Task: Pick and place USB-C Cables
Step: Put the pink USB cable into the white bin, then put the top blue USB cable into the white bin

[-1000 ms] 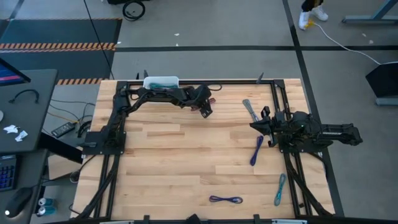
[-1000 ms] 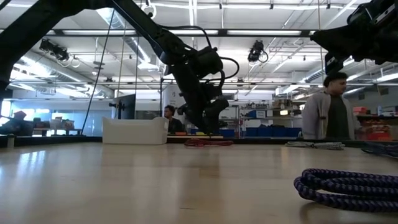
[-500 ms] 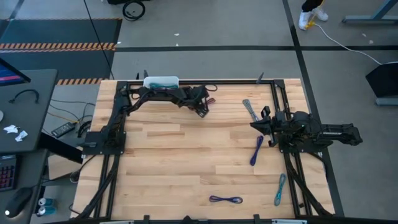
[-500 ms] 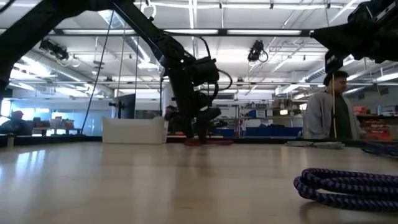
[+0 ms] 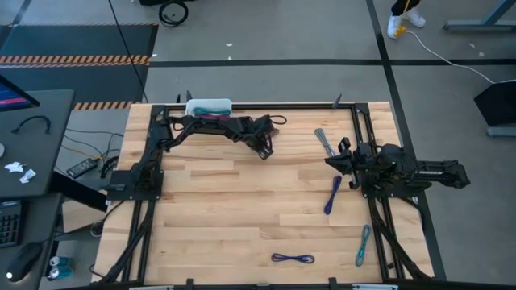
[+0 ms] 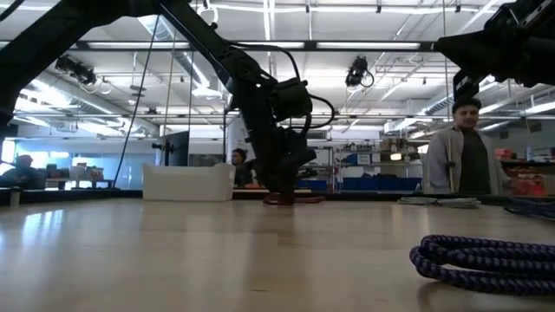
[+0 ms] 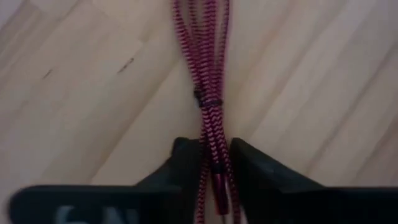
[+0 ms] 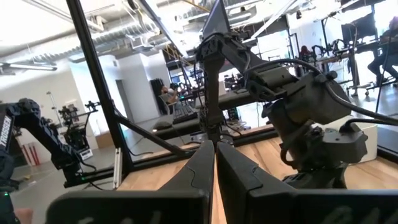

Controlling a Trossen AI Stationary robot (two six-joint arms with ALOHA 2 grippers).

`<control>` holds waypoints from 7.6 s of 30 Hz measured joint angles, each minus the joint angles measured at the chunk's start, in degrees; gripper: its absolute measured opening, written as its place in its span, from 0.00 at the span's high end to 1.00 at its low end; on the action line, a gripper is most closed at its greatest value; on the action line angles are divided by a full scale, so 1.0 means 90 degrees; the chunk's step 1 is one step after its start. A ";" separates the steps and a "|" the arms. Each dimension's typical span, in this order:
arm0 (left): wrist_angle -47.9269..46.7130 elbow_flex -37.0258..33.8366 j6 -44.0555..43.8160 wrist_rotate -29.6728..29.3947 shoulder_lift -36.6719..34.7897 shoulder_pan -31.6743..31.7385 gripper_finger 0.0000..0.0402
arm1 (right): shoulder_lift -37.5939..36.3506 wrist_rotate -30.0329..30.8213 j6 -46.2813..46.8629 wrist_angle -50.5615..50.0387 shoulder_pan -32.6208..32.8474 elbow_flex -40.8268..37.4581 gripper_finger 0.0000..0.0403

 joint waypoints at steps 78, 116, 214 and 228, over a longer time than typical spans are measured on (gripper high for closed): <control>-0.4508 0.0029 0.5955 -0.1218 -0.1507 0.2739 0.91 | -0.0002 0.0029 0.0051 0.0196 0.0000 0.0000 0.94; -0.2673 0.0034 0.3267 0.0973 -0.4243 0.1858 0.61 | -0.0002 0.0073 0.0170 0.1774 0.0000 0.0000 0.94; 0.8772 -0.6737 0.0441 -0.0771 -0.3885 -0.2284 0.89 | 1.0759 0.1031 -0.2766 -0.7361 0.3610 0.5182 0.58; 0.8813 -0.6737 0.0454 -0.0769 -0.3884 -0.2404 0.90 | 0.8920 0.2089 -0.1542 -0.4672 0.2803 0.4646 0.95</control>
